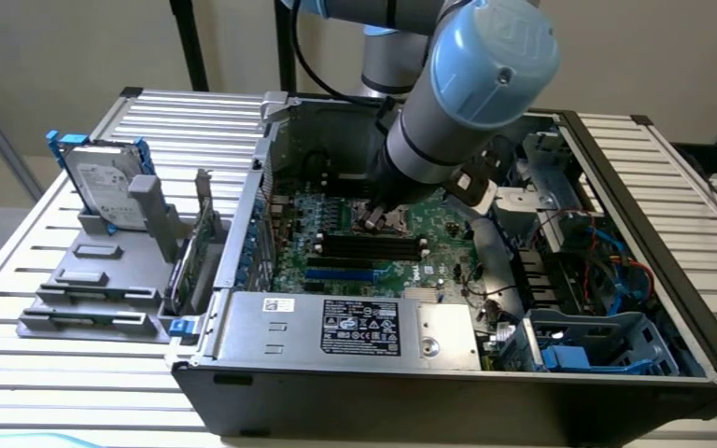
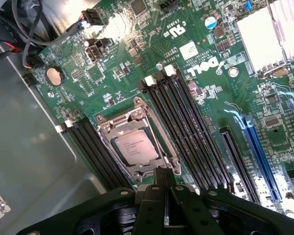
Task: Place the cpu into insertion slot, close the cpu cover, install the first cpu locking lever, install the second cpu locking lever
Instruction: 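Install the second cpu locking lever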
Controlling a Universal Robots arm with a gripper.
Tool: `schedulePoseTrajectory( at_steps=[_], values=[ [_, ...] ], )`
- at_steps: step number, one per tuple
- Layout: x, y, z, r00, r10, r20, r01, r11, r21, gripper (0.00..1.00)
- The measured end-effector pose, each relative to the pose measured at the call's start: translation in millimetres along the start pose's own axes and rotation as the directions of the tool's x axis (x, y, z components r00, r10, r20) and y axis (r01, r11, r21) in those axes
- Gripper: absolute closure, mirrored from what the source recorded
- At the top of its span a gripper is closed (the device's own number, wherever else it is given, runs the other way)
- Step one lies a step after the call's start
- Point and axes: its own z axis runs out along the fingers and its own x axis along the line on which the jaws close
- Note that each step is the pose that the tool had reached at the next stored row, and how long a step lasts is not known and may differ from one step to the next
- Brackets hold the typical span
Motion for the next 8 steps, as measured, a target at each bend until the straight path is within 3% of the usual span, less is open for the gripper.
schedulePoseTrajectory(
  at_steps=[8],
  values=[
    [-10.0, -14.3, 2.5, 1.0000, 0.006, -0.0018, -0.006, 1.0000, -0.0022, 0.89]
  ],
)
